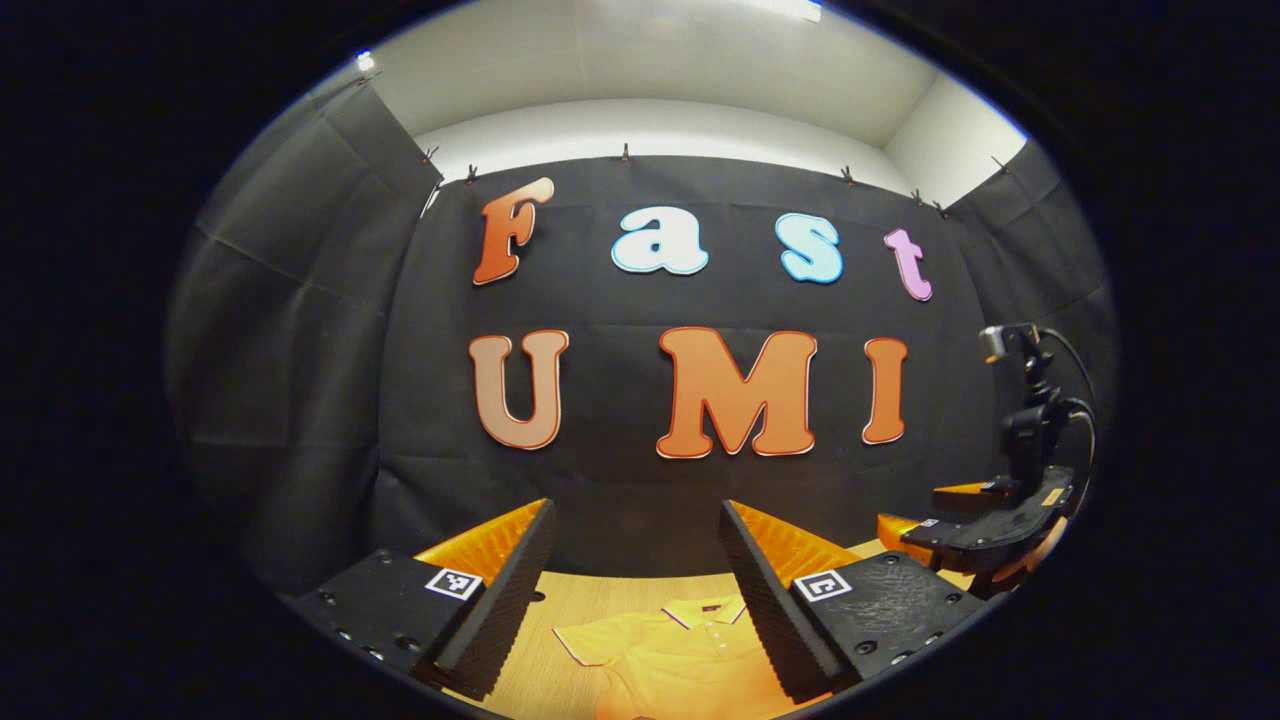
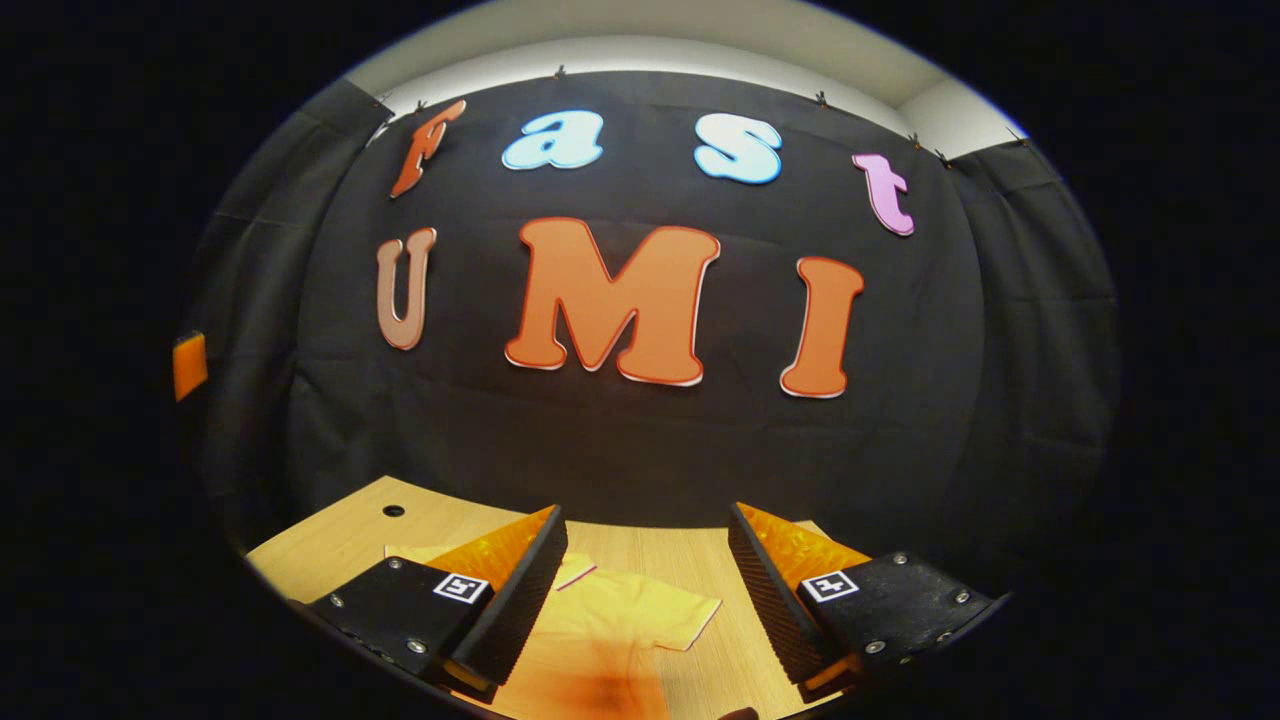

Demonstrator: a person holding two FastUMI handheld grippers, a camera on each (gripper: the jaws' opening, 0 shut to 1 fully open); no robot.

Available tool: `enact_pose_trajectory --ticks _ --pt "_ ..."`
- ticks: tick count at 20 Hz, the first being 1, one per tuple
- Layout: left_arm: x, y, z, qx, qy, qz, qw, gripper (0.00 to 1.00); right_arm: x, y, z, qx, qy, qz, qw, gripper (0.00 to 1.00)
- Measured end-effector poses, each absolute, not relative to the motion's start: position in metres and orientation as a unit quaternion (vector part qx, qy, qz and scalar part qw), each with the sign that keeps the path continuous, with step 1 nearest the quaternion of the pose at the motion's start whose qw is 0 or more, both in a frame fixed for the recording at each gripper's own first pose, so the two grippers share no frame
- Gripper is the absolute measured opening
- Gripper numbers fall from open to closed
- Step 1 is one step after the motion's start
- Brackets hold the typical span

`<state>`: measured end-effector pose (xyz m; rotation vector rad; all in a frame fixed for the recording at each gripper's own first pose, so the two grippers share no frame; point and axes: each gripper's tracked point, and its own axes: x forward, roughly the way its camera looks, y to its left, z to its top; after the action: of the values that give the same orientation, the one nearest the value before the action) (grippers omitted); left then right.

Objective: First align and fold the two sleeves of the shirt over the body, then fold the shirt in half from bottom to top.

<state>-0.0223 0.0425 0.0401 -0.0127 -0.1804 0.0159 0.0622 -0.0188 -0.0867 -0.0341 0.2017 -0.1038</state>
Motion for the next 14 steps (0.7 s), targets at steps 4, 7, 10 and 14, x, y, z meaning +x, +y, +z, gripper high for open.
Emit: enact_pose_trajectory --ticks 4,7,10,14 --pt "-0.018 0.042 0.027 0.002 -0.075 -0.019 0.997 0.97 0.066 -0.049 -0.120 -0.010 0.151 -0.095 0.984 0.97" --pt "-0.011 0.041 0.018 -0.011 -0.064 -0.012 0.998 0.95 0.078 -0.070 -0.142 -0.009 0.174 -0.105 0.979 0.97" --pt "-0.004 0.043 0.025 0.000 -0.070 0.022 0.997 0.97 0.090 -0.091 -0.175 0.001 0.214 -0.105 0.971 0.96" --pt "0.004 0.026 0.022 -0.002 -0.068 0.035 0.997 0.97 0.111 -0.111 -0.233 0.029 0.299 -0.103 0.948 0.97"
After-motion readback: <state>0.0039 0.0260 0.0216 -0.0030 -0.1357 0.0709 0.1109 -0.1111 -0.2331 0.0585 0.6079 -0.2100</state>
